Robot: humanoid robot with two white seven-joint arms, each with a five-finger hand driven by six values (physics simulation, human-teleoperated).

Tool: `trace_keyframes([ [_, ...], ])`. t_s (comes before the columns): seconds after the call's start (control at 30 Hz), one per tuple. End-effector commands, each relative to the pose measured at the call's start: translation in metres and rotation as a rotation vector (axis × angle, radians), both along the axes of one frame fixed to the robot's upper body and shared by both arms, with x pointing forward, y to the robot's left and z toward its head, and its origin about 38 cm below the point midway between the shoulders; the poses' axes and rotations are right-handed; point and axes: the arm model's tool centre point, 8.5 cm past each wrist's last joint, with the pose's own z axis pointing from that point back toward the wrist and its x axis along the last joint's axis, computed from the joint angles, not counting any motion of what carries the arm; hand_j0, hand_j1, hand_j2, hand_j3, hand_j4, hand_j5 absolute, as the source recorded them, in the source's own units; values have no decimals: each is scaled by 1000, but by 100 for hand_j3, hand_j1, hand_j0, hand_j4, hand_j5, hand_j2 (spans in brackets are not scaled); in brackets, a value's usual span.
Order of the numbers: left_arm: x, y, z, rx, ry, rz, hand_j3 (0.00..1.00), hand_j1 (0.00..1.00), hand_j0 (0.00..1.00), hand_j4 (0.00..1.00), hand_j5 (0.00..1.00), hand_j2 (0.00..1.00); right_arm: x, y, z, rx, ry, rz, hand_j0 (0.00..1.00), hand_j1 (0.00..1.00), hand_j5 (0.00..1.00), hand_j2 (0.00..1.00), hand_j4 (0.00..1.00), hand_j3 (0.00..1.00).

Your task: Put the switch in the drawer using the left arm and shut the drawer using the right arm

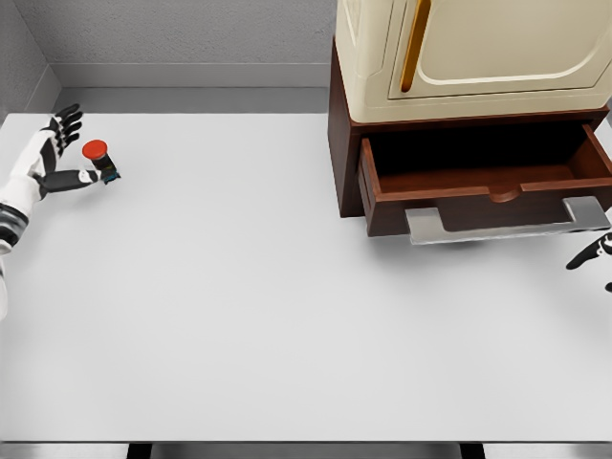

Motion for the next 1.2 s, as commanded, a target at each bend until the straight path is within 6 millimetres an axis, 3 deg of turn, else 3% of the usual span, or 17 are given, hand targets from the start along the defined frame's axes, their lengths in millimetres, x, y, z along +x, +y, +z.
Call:
trace_keyframes([
  [0.0,0,-1,0,9,-3,-6,100,100,100,100,100,100,0,1,0,7,4,0,65,65,65,65,65,65],
  [0.47,0,6,-10,30,34,109,98,98,98,98,98,98,0,1,0,6,4,1,65,65,65,65,65,65],
  [0.73,3,-7,-14,74,13,128,97,97,97,97,97,97,-1,0,-3,4,14,-2,66,66,66,66,66,66],
  [0.8,3,-9,-14,75,8,123,93,93,93,93,93,93,-3,-1,-6,4,25,-4,66,66,66,66,66,66],
  [0.83,3,-9,-15,79,11,121,91,91,91,91,91,91,-10,-2,-18,2,68,-9,66,66,66,66,66,66],
  [1.03,3,-9,-10,91,-30,105,72,72,72,72,72,72,-12,-4,-19,-3,73,-16,66,66,66,66,66,66],
  [1.17,-3,-7,-15,98,-25,101,71,71,71,71,71,71,-15,-4,-24,-1,88,-17,66,66,66,66,66,66],
])
